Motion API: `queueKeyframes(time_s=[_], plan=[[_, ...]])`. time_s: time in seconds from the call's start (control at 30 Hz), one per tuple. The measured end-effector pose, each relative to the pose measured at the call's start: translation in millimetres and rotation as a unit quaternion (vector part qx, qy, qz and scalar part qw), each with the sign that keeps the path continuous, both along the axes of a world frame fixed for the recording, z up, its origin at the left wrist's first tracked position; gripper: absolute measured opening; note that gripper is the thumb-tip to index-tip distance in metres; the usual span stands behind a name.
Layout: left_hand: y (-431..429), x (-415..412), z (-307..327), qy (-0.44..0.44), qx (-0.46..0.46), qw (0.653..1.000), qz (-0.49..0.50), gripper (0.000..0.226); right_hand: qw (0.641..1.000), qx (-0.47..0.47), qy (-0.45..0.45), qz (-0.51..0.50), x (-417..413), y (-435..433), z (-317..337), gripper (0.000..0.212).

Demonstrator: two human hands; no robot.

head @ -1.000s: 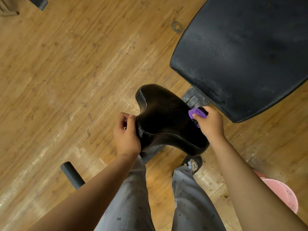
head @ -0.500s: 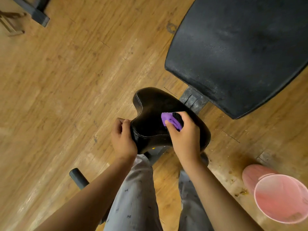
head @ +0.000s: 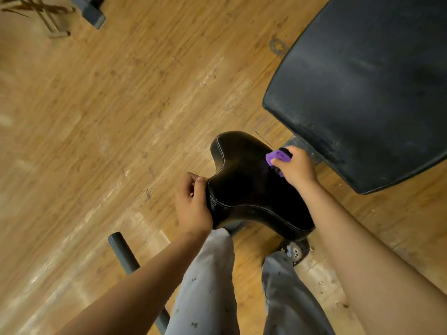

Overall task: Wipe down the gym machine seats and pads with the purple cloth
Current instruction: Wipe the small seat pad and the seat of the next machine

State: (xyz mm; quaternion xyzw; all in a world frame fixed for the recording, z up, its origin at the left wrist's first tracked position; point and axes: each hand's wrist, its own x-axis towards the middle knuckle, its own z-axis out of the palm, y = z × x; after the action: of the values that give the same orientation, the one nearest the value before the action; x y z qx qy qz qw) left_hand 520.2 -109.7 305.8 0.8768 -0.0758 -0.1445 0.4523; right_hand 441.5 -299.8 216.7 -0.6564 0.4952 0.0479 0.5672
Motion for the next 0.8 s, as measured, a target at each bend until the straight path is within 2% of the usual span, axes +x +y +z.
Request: queueKeyframes(time_s=[0.07,0.23,0.33,0.43,0.5,0.67,0.8], plan=[[-1,-1,-1,0.003,-0.014,1.0,0.004,0.026,1.0,0.012,-0.015,0.011,19,1,1,0.034],[-1,-1,-1,0.004,-0.02,1.0,0.011,0.022,0.989,-0.011,-0.123,0.084,30,25,27,0.042],[0,0,-2,0.013,-0.008,1.0,0.007,0.023,0.99,-0.021,-0.097,0.096,26,12,10,0.037],[0,-2,2,0.041,-0.025,0.999,0.008,0.022,0.995,-0.035,-0.041,0.089,34,-5,-5,0.045],[0,-2,2,0.054,-0.032,0.998,0.009,0.022,0.992,-0.039,-0.041,0.109,39,-4,-6,0.048],[-1,-4,4,0.035,-0.02,0.999,0.01,0.023,0.98,-0.024,-0.127,0.152,27,17,38,0.046],[-1,-4,4,0.032,-0.018,0.999,0.008,0.022,0.961,0.019,-0.19,0.2,5,31,93,0.029]])
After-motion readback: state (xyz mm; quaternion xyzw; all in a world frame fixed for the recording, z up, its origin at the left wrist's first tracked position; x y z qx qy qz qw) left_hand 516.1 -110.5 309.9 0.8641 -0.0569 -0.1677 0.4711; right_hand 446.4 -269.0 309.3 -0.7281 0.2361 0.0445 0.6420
